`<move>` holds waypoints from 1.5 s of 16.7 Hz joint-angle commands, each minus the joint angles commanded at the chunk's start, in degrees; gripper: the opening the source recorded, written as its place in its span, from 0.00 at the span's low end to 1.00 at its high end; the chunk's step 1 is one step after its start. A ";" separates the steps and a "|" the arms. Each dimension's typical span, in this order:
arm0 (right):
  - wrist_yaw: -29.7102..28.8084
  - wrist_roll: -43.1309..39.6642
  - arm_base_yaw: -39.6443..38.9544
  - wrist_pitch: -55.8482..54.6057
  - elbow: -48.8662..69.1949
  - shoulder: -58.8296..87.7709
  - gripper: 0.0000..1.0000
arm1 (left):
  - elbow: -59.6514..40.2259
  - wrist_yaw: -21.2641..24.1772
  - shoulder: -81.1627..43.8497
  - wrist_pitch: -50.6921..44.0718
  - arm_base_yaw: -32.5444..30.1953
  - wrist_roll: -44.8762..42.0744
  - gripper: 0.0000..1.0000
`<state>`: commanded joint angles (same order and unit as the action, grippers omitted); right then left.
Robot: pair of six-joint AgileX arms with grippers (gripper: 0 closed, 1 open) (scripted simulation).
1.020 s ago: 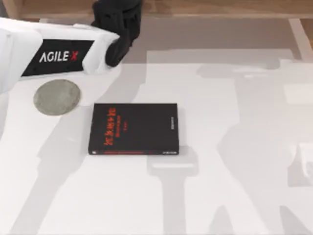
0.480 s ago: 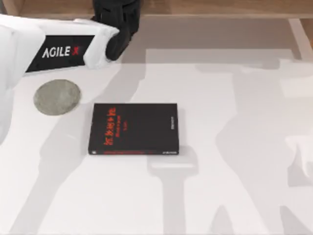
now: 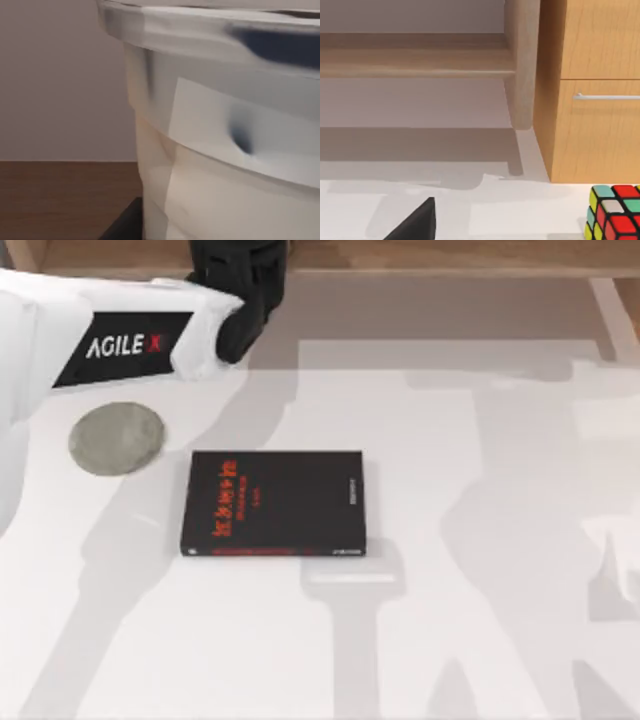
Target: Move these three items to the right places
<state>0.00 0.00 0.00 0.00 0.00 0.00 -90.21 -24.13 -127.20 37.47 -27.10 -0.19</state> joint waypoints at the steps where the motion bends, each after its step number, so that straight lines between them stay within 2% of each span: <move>1: 0.00 0.00 0.00 0.00 0.00 0.00 1.00 | 0.00 0.00 0.00 0.00 0.00 0.00 0.17; 3: 0.00 0.00 0.00 0.00 0.00 0.00 1.00 | 0.00 0.00 0.00 0.00 0.00 0.00 0.02; 4: 0.00 0.00 0.00 0.00 0.00 0.00 1.00 | 0.00 0.00 0.00 0.00 0.00 0.00 0.00; 14: 0.00 0.00 0.00 0.00 0.00 0.00 1.00 | 0.90 -0.28 1.04 0.46 -0.38 -0.23 0.00; 21: 0.00 0.00 0.00 0.00 0.00 0.00 1.00 | 17.99 -4.10 12.68 5.08 -3.94 -0.37 0.00; 25: 0.00 0.00 0.00 0.00 0.00 0.00 1.00 | 20.79 -4.87 14.92 6.17 -4.85 -0.28 0.00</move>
<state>0.00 0.00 0.00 0.00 0.00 0.00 -69.42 -29.00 -112.28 43.64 -31.95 -0.47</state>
